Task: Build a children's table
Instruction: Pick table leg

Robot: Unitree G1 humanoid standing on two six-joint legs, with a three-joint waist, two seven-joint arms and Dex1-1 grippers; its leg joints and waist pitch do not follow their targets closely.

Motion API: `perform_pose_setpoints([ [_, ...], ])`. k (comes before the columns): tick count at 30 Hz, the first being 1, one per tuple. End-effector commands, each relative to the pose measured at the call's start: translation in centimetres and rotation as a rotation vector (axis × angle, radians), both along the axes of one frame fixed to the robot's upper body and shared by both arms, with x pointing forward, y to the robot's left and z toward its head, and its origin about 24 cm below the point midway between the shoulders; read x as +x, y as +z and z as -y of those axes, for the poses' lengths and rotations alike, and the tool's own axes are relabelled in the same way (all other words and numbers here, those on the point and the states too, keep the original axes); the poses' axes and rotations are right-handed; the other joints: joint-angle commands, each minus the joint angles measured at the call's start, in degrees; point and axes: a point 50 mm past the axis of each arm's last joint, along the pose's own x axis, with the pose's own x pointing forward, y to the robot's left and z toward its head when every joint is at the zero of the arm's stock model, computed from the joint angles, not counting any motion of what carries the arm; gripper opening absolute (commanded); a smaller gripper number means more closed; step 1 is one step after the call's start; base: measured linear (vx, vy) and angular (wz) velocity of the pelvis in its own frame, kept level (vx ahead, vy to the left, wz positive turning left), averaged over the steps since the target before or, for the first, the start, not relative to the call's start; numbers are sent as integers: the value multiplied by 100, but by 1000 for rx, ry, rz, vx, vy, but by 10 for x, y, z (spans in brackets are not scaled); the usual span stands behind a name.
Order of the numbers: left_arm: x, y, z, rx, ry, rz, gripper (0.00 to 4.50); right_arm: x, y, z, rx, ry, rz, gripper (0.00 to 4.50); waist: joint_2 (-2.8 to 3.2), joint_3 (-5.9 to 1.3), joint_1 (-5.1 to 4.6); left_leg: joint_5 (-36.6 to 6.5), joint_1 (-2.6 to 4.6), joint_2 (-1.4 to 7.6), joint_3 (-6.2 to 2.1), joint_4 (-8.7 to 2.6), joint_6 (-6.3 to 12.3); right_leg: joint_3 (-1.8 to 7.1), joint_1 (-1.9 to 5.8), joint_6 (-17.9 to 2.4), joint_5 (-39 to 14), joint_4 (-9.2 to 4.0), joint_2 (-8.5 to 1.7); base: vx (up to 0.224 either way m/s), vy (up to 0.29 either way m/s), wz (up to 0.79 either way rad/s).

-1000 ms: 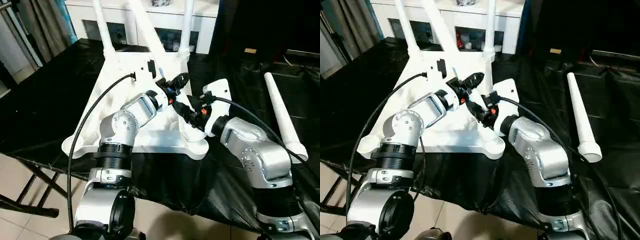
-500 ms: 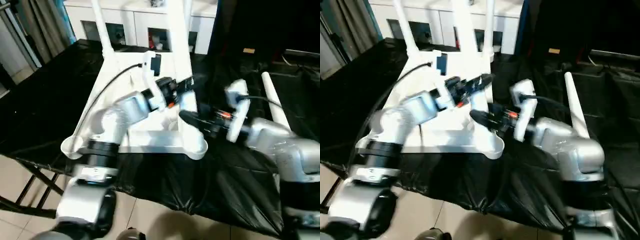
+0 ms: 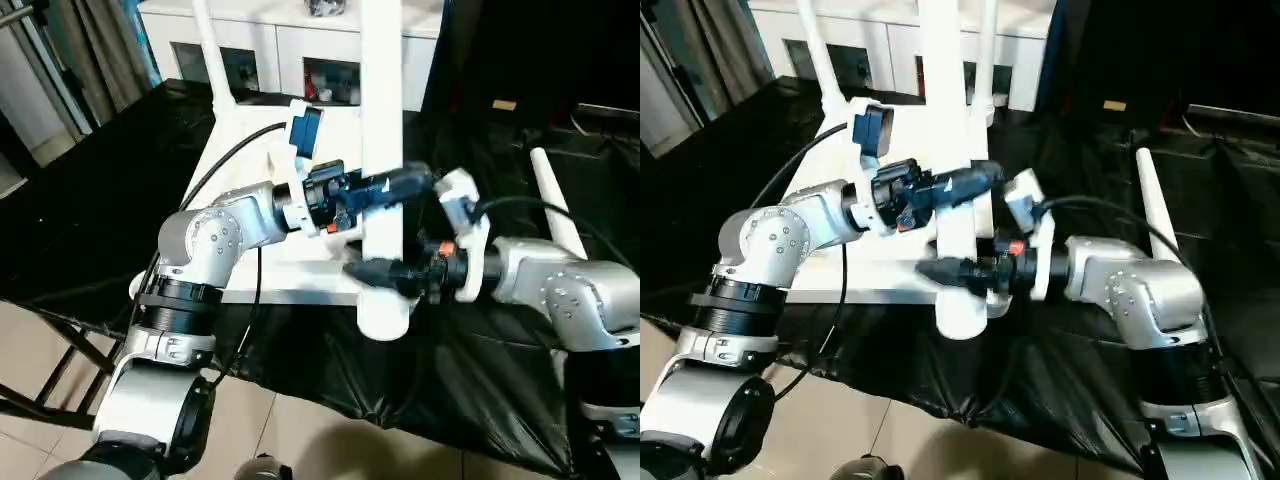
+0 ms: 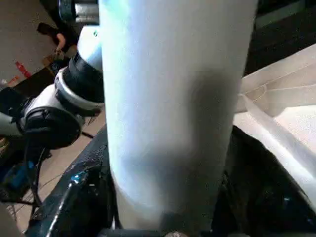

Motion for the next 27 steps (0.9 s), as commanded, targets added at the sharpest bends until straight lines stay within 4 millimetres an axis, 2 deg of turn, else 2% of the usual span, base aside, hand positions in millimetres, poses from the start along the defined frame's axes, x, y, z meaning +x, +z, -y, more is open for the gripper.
perform_pose_setpoints([
  [1, -8, 13, 2, -64, -78, 39, 189, 2, -7, 4, -55, -26, -27, 242, -126, -466, 18, -500, 106, 451, -191, -354, 304, 400, 347, -811, -1359, -404, -591, 0, 0, 0],
  [8, -9, 13, 1, -72, -103, 37, 188, 1, -8, 2, -44, -24, -32, 193, -119, -472, 18, -459, 107, 451, -194, -351, 315, 397, 343, -825, -1306, -401, -584, 0, 0, 0],
  [11, -8, 11, 2, -59, -69, 43, 188, 1, -8, 2, -35, -37, -28, 191, -113, -474, 21, -453, 111, 461, -199, -354, 316, 396, 338, -827, -1290, -404, -584, 0, 0, 0],
  [13, -4, 8, 2, -34, -5, 40, 244, 2, -8, 0, -30, -64, -13, 191, -110, -476, 18, -470, 106, 458, -198, -352, 300, 398, 343, -829, -1283, -402, -590, 0, 0, 0],
  [17, 2, 6, 3, 4, 103, 56, 278, 5, -6, 0, -37, -141, 23, 191, -109, -481, 6, -470, 120, 470, -211, -361, 232, 403, 332, -847, -1183, -395, -589, 0, 0, 0],
  [22, 20, -1, 0, 149, 428, 23, 289, 15, -2, -2, -70, -310, 94, 191, -115, -478, -21, -485, 103, 446, -211, -360, 177, 399, 351, -759, -1232, -403, -585, 0, 0, 0],
  [23, 23, -3, -1, 179, 488, 7, 289, 15, -1, -4, -72, -331, 109, 191, -138, -485, -28, -460, 102, 460, -215, -361, 164, 403, 358, -751, -1170, -373, -587, 0, 0, 0],
  [25, 24, -5, 1, 210, 572, 2, 260, 13, 1, -8, -76, -356, 135, 191, -132, -479, -30, -436, 106, 450, -204, -357, 190, 404, 353, -734, -1226, -401, -590, 0, 0, 0],
  [27, 21, -5, 2, 200, 564, 8, 254, 12, 2, -10, -77, -360, 140, 191, -161, -481, -23, -360, 100, 438, -197, -352, 241, 402, 355, -730, -1197, -399, -587, 0, 0, 0],
])
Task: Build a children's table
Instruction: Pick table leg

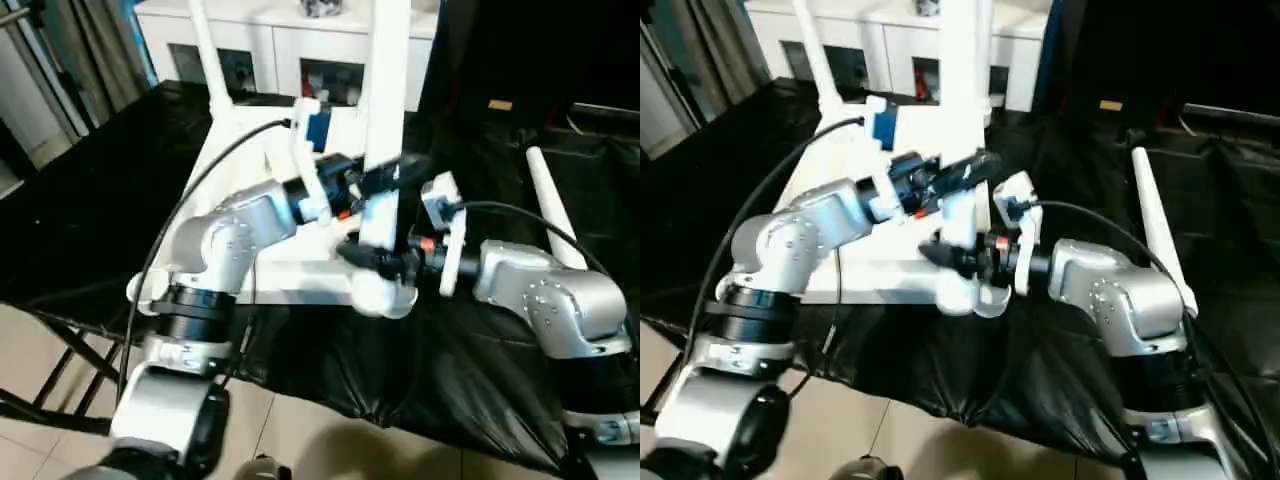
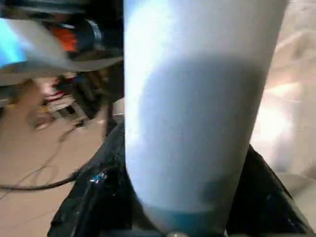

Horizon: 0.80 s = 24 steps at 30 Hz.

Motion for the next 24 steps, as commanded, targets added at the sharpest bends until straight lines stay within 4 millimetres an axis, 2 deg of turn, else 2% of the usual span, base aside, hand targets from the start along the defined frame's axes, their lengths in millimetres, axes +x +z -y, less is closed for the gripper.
perform_pose_setpoints([
  [1, 0, 0, -5, 20, 56, 28, 241, -5, 12, -7, 16, 21, 77, 191, -157, -476, 10, -345, 94, 433, -191, -353, 288, 402, 351, -724, -1210, -409, -582, 0, 0, 0],
  [3, -1, 1, -3, 14, 54, 44, 228, -5, 12, -7, 16, 17, 78, 191, -146, -473, 8, -360, 97, 437, -193, -354, 315, 401, 342, -694, -1252, -418, -575, 0, 0, 0],
  [7, -3, 4, 3, 24, 72, 97, 198, -4, 9, -10, -24, -22, 92, 191, -138, -463, -3, -500, 110, 438, -197, -369, 243, 399, 336, -625, -1411, -438, -577, 0, 0, 0],
  [8, -3, 6, 3, 29, 74, 109, 191, -3, 9, -10, -27, -29, 88, 226, -128, -463, -7, -522, 113, 442, -199, -372, 228, 401, 331, -624, -1413, -439, -574, 0, 0, 0],
  [9, -4, 7, 4, 40, 63, 126, 191, -2, 8, -9, -35, -40, 79, 226, -130, -464, -9, -544, 119, 443, -202, -375, 217, 402, 331, -617, -1412, -439, -573, 0, 0, 0],
  [10, -5, 7, 5, 46, 56, 132, 188, -2, 7, -8, -38, -44, 74, 261, -130, -464, -12, -539, 115, 446, -204, -377, 213, 404, 333, -620, -1392, -431, -573, 0, 0, 0],
  [14, -6, 7, 7, 79, 41, 169, 187, -1, 6, -6, -66, -57, 54, 272, -129, -466, -17, -513, 111, 434, -200, -374, 212, 410, 338, -620, -1335, -428, -574, 0, 0, 0],
  [16, -7, 7, 7, 85, 29, 183, 186, 1, 3, -3, -108, -63, 41, 307, -130, -465, -16, -493, 109, 436, -199, -373, 206, 410, 340, -621, -1312, -424, -569, 0, 0, 0],
  [24, -11, 6, 9, 89, -6, 197, 186, -2, 4, -1, -99, -29, 15, 310, -129, -468, -9, -495, 107, 438, -196, -363, 243, 408, 342, -689, -1260, -415, -579, 0, 0, 0],
])
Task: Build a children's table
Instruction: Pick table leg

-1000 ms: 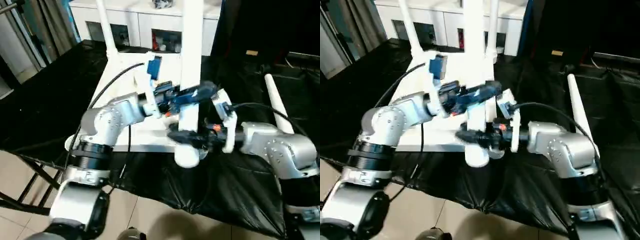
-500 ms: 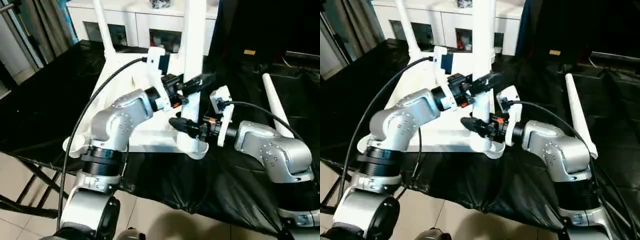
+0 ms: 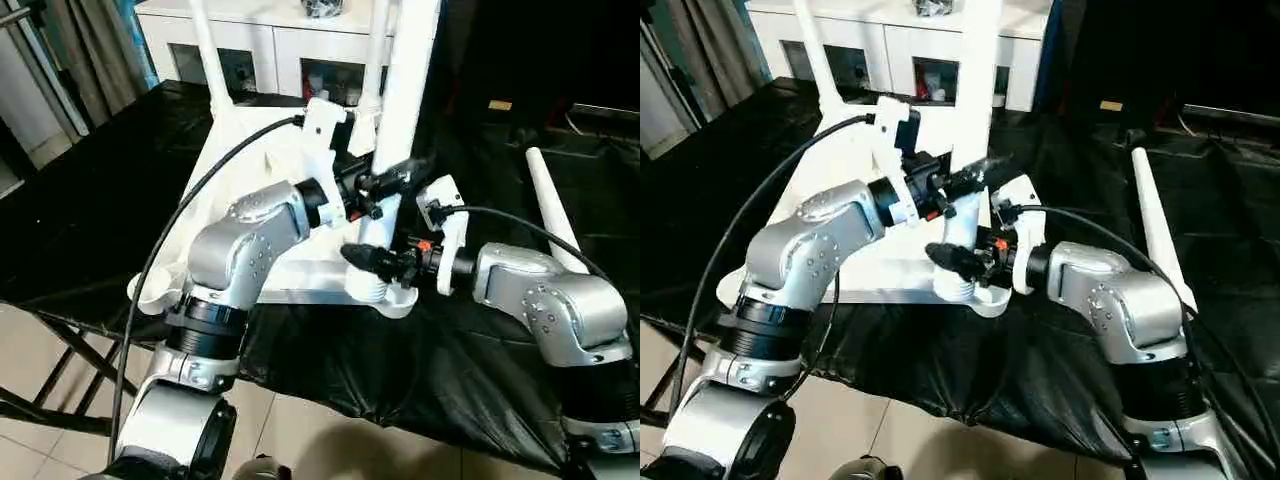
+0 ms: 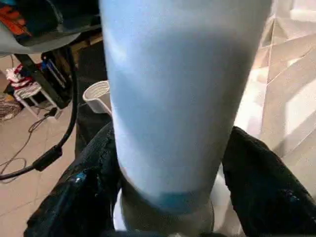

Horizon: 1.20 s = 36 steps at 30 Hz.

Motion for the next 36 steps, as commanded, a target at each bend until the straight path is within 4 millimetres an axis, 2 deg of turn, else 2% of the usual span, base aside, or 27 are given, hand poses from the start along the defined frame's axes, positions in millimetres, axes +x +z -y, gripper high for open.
perform_pose_setpoints([
  [1, -4, 7, 1, -5, -19, 40, 186, 0, 8, -3, 15, 31, 9, 310, -129, -471, -3, -491, 105, 439, -197, -361, 257, 406, 344, -727, -1228, -412, -577, 0, 0, 0],
  [7, -7, 7, 3, -12, -44, 40, 186, -1, 6, -5, 29, 48, -9, 310, -132, -471, -4, -480, 104, 442, -196, -360, 252, 405, 343, -763, -1208, -408, -578, 0, 0, 0],
  [13, -8, 7, 3, -4, -54, 43, 186, -1, 4, -4, 30, 50, -23, 235, -127, -470, -2, -490, 109, 446, -199, -362, 234, 408, 342, -754, -1222, -406, -579, 0, 0, 0],
  [18, -10, 7, 4, -8, -75, 36, 186, -1, 2, -3, 31, 47, -30, 204, -131, -475, 0, -479, 109, 438, -195, -355, 232, 408, 343, -763, -1177, -403, -578, 0, 0, 0],
  [26, -8, 6, 3, 1, -47, 29, 186, -2, 0, -2, 36, 48, -39, 195, -126, -476, 3, -480, 108, 439, -196, -354, 236, 407, 346, -782, -1163, -397, -577, 0, 0, 0],
  [28, -6, 8, 1, -10, -33, 31, 256, -2, 0, -2, 39, 44, -37, 195, -120, -476, 5, -472, 104, 438, -198, -353, 238, 406, 347, -776, -1165, -398, -577, 0, 0, 0],
  [32, -7, 17, -2, -59, -46, 61, 268, -2, -3, -3, 46, 29, -29, 195, -124, -477, 6, -482, 109, 441, -198, -354, 232, 403, 345, -774, -1198, -405, -582, 0, 0, 0],
  [36, -4, 34, -8, -150, 10, 146, 306, 2, -3, -3, 64, -24, 7, 193, -114, -478, -3, -523, 99, 441, -199, -357, 206, 399, 344, -804, -1160, -411, -584, 0, 0, 0],
])
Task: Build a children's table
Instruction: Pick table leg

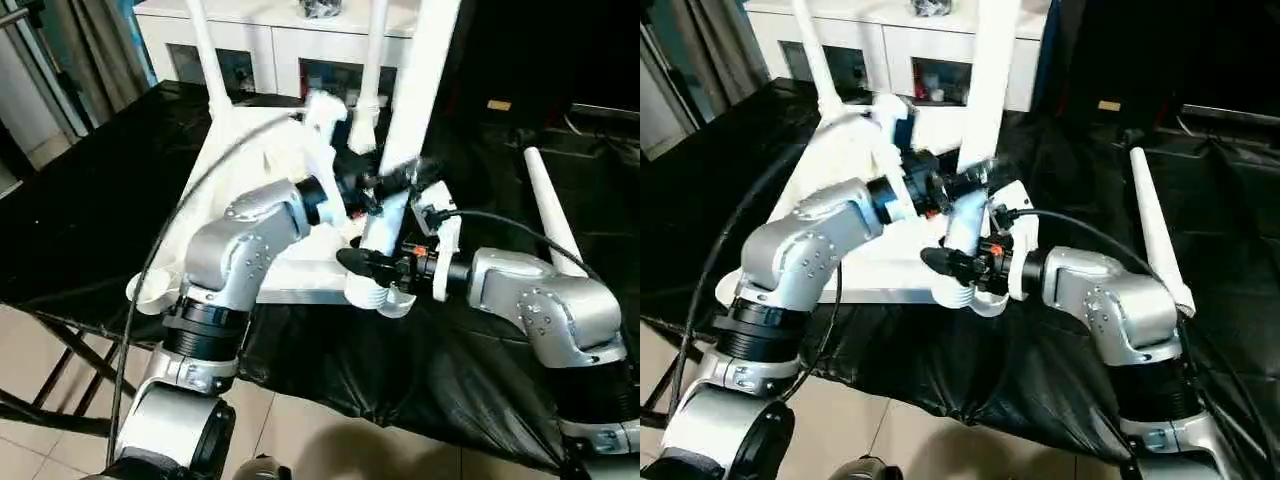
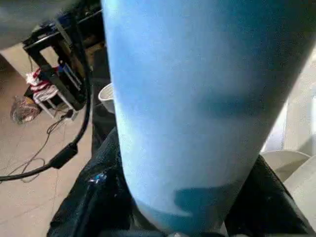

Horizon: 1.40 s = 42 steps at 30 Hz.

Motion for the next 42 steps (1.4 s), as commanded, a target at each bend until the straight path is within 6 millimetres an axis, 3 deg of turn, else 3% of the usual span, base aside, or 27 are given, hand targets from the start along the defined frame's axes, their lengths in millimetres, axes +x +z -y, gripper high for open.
perform_pose_setpoints([
  [1, 3, 26, -9, -102, 62, 94, 306, 6, 2, 6, 18, -79, 39, 193, -105, -483, -2, -519, 99, 444, -204, -356, 191, 398, 346, -807, -1138, -402, -588, 0, 0, 0],
  [4, 7, 44, -26, -200, 81, 133, 307, 14, 4, 11, 42, -190, 91, 193, -105, -477, -9, -581, 107, 427, -193, -359, 137, 395, 332, -838, -1165, -405, -593, 0, 0, 0],
  [7, 7, 39, -32, -159, 46, 128, 307, 16, 4, 14, 36, -219, 112, 193, -101, -457, -19, -615, 123, 426, -195, -375, 144, 394, 321, -705, -1378, -424, -576, 0, 0, 0],
  [8, 6, 13, -40, 69, -9, 145, 307, 17, 0, 18, -24, -263, 166, 193, -91, -468, -14, -566, 126, 425, -211, -382, 143, 398, 310, -605, -1420, -430, -572, 0, 0, 0],
  [10, 5, 2, -43, 152, -36, 141, 307, 17, -2, 20, -44, -275, 186, 193, -69, -465, -48, -591, 150, 425, -206, -395, 82, 408, 286, -498, -1449, -411, -548, 0, 0, 0],
  [11, 3, -14, -47, 259, -74, 160, 307, 17, -5, 22, -78, -287, 190, 193, -50, -469, -58, -601, 153, 428, -206, -402, 44, 414, 298, -508, -1424, -406, -552, 0, 0, 0],
  [12, 3, -14, -47, 259, -74, 160, 307, 17, -5, 22, -78, -287, 190, 193, -40, -465, -59, -629, 162, 430, -208, -410, 43, 416, 284, -500, -1452, -429, -548, 0, 0, 0],
  [13, -2, -39, -54, 380, -151, 128, 307, 17, -11, 25, -108, -316, 186, 193, -36, -469, -69, -684, 171, 440, -205, -419, 10, 427, 276, -534, -1405, -419, -549, 0, 0, 0],
  [15, -4, -53, -57, 456, -179, 118, 307, 18, -14, 26, -122, -331, 176, 193, -23, -470, -73, -730, 173, 441, -204, -424, -19, 429, 279, -585, -1358, -402, -551, 0, 0, 0],
  [16, -7, -77, -64, 575, -229, 87, 307, 17, -19, 26, -146, -341, 170, 193, -12, -464, -78, -804, 180, 439, -207, -432, -43, 432, 272, -598, -1354, -406, -547, 0, 0, 0],
  [19, -7, -101, -72, 675, -272, 44, 307, 16, -22, 24, -160, -341, 173, 193, -16, -465, -87, -990, 181, 431, -202, -442, -132, 442, 291, -564, -1458, -426, -576, 0, 0, 0],
  [20, -6, -107, -74, 715, -273, 50, 279, 16, -23, 24, -162, -343, 177, 193, -17, -466, -81, -988, 174, 434, -212, -446, -128, 440, 297, -567, -1439, -427, -582, 0, 0, 0],
  [21, -5, -113, -76, 744, -274, 45, 272, 16, -23, 24, -165, -348, 182, 193, 21, -467, -79, -1047, 184, 449, -214, -446, -159, 443, 288, -602, -1408, -416, -591, 0, 0, 0],
  [22, -2, -119, -78, 767, -261, 43, 272, 17, -23, 24, -168, -355, 185, 193, 7, -461, -88, -1068, 179, 439, -211, -447, -148, 438, 284, -598, -1418, -441, -582, 0, 0, 0],
  [25, 1, -125, -79, 777, -268, 24, 244, 17, -24, 25, -167, -365, 183, 193, 10, -475, -86, -1112, 184, 453, -219, -445, -177, 440, 309, -681, -1298, -412, -607, 0, 0, 0],
  [26, 2, -127, -80, 788, -264, 28, 232, 17, -24, 26, -169, -368, 180, 193, 48, -478, -82, -1097, 183, 459, -225, -442, -164, 440, 301, -749, -1208, -399, -606, 0, 0, 0],
  [27, 4, -130, -81, 802, -265, 23, 232, 17, -25, 27, -173, -373, 172, 193, 19, -480, -91, -1111, 186, 450, -214, -439, -152, 442, 302, -777, -1138, -400, -595, 0, 0, 0],
  [30, 5, -133, -82, 810, -267, 18, 207, 16, -25, 27, -175, -375, 172, 193, 15, -479, -83, -1104, 177, 461, -218, -438, -137, 443, 319, -840, -1128, -385, -619, 0, 0, 0],
  [31, 8, -135, -83, 818, -262, 17, 193, 16, -24, 28, -173, -380, 177, 193, 55, -477, -81, -1122, 180, 461, -221, -434, -139, 443, 311, -851, -1147, -386, -621, 0, 0, 0],
  [32, 9, -136, -83, 821, -260, 18, 186, 15, -24, 28, -172, -383, 180, 193, 22, -473, -79, -1173, 177, 441, -216, -428, -124, 439, 328, -791, -1322, -420, -626, 0, 0, 0],
  [33, 11, -137, -83, 822, -259, 20, 186, 15, -24, 28, -169, -384, 184, 193, 51, -464, -77, -1190, 176, 442, -216, -431, -113, 437, 315, -770, -1388, -444, -618, 0, 0, 0],
  [35, 12, -138, -84, 823, -260, 21, 173, 14, -24, 28, -169, -379, 185, 193, 24, -469, -81, -1226, 182, 442, -219, -432, -114, 433, 320, -731, -1440, -455, -611, 0, 0, 0],
  [37, 13, -139, -85, 824, -264, 18, 144, 13, -24, 27, -172, -370, 185, 193, 43, -473, -83, -1220, 188, 465, -225, -438, -124, 438, 311, -790, -1319, -429, -614, 0, 0, 0],
  [42, 14, -142, -88, 846, -282, 18, 107, 11, -28, 25, -196, -338, 172, 193, 19, -470, -102, -1196, 170, 453, -217, -431, -81, 434, 332, -873, -1270, -420, -629, 0, 0, 0],
])
